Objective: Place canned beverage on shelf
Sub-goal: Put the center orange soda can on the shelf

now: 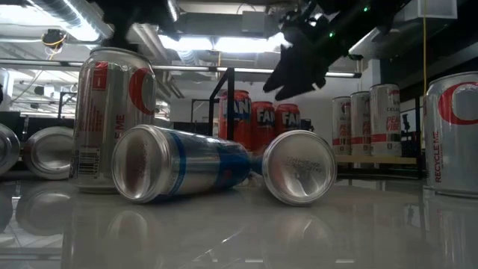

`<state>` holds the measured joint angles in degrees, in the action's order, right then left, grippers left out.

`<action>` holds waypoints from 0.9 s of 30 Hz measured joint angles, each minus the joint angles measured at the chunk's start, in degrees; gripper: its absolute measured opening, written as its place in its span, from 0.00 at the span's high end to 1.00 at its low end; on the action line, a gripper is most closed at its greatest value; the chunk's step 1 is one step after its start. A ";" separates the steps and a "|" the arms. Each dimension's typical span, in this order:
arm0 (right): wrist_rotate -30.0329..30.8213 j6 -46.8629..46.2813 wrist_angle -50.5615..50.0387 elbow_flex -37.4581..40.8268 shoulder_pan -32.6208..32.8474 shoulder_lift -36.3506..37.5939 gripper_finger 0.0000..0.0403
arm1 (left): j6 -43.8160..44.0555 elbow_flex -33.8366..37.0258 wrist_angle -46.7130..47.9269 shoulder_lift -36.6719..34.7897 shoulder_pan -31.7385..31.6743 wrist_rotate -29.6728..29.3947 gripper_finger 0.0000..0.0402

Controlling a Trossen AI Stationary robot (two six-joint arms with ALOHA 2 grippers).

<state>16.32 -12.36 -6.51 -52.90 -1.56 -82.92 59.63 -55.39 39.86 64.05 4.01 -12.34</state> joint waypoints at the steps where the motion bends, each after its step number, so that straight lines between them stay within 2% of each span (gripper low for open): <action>1: 0.00 0.22 0.00 -0.02 0.26 0.36 0.15 | 3.77 -1.23 3.92 -0.01 0.00 1.44 0.08; 7: -0.59 0.83 0.24 -0.02 1.33 0.90 0.15 | 25.90 -5.06 24.74 -0.04 0.81 11.54 0.08; 11: -0.92 0.83 0.27 -0.02 1.32 0.58 0.15 | 38.04 -3.22 30.26 -0.02 3.09 13.80 0.08; 18: -0.92 0.79 0.42 -0.02 1.18 0.57 0.15 | 49.66 0.41 29.53 0.22 3.69 10.31 0.08; 23: -0.94 0.76 0.42 -0.02 1.20 0.57 0.15 | 53.75 3.12 28.66 0.26 3.65 4.10 0.08; 27: -0.94 0.72 0.42 -0.02 1.20 0.57 0.15 | 56.91 5.66 27.72 0.32 3.65 3.01 0.08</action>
<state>15.38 -11.64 -6.09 -52.93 -0.36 -82.35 116.54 -49.73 67.58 64.37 7.66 -9.33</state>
